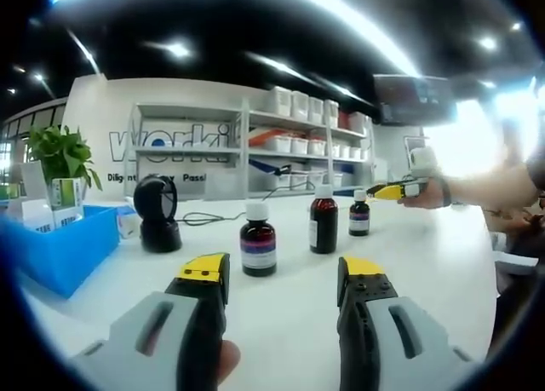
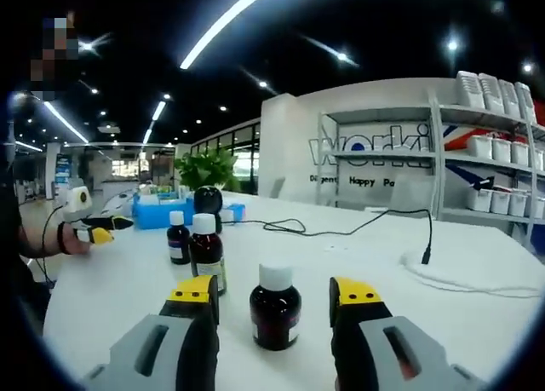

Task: Rotate the medicine bottle to make it face forward pick up the medicine bottle inspect the drug traceability code place the medicine on the table

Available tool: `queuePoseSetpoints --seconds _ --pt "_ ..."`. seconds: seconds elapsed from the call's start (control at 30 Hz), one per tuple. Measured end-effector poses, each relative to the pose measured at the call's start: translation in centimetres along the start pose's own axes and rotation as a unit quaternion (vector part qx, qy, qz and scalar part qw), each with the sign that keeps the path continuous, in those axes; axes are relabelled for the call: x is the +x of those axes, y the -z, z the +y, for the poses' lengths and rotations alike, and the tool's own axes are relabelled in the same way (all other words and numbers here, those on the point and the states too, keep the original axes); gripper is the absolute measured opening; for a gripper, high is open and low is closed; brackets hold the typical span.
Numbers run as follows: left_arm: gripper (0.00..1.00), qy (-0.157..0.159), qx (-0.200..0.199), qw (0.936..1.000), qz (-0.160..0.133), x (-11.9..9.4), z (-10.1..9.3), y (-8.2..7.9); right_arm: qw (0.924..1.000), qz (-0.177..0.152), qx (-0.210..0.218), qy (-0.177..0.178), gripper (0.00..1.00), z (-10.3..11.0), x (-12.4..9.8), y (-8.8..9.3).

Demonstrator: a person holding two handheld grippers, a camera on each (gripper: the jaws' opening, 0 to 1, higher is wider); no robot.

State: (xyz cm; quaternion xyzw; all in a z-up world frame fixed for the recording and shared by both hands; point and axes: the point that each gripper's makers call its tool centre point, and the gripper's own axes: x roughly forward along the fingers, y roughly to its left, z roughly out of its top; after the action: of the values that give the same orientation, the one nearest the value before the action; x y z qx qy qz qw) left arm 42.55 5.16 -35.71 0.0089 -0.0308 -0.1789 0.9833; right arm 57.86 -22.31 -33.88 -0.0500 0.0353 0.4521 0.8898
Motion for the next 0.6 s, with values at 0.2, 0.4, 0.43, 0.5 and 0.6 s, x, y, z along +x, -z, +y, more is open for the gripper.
queuePoseSetpoints --seconds 0.2,0.4,0.43,0.5,0.6 --pt "0.42 0.001 0.0 1.0 0.002 0.0 -0.1 0.1 0.9989 0.021 -0.025 -0.035 0.42 0.4 0.7 0.5" --pt "0.42 0.001 0.001 1.0 0.005 0.0 -0.2 0.1 0.9949 0.031 -0.02 -0.094 0.4 0.4 1.8 1.2" --pt "0.42 0.001 0.001 1.0 0.005 0.0 -0.2 0.1 0.9935 0.036 -0.019 -0.106 0.4 0.7 2.0 1.3" --pt "0.42 0.0 0.0 1.0 0.006 0.0 -0.2 0.2 0.9908 0.045 -0.024 -0.125 0.4 1.1 2.2 1.6" --pt "0.42 0.0 0.0 1.0 0.007 0.0 -0.2 0.2 0.9885 0.054 -0.028 -0.139 0.37 1.0 2.6 2.1"
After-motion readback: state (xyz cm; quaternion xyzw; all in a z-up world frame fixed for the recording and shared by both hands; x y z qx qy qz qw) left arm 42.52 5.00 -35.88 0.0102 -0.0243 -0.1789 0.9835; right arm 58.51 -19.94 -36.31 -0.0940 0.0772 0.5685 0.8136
